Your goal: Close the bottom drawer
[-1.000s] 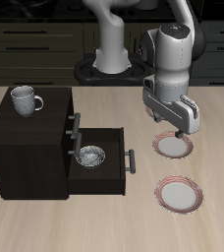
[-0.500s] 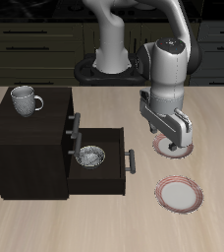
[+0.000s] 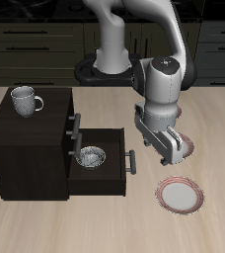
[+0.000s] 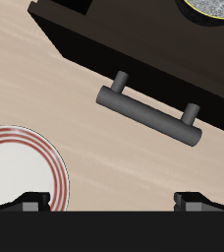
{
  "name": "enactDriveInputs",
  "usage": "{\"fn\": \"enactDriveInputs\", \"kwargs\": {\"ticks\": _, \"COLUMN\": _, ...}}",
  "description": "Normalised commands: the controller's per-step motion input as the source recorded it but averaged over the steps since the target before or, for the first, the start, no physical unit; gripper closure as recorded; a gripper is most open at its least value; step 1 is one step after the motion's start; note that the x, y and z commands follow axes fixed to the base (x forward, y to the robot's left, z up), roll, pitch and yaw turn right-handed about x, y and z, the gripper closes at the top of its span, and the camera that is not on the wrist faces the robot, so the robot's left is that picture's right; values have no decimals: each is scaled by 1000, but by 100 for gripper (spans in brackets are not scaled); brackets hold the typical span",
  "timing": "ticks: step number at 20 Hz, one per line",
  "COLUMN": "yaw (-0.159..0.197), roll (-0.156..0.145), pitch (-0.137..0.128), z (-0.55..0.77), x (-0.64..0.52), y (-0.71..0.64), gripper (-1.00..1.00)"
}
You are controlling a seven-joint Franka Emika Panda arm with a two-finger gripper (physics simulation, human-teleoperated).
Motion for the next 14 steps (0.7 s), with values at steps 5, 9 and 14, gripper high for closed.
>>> {"fn": "enactDriveInputs", "kwargs": {"ticks": 5, "yaw": -39, "roll": -25, "pitch": 10, "z": -215, "x": 20, "y": -107, "gripper": -100}}
{"fn": "enactDriveInputs", "kwargs": {"ticks": 9, "yaw": -93, "roll": -24, "pitch": 11, "z": -267, "x": -65, "y": -164, "gripper": -100}}
{"fn": "enactDriveInputs", "kwargs": {"ticks": 14, "yaw": -63, "roll": -9, "pitch": 8, "z": -218, "x": -13, "y": -206, "gripper": -100}}
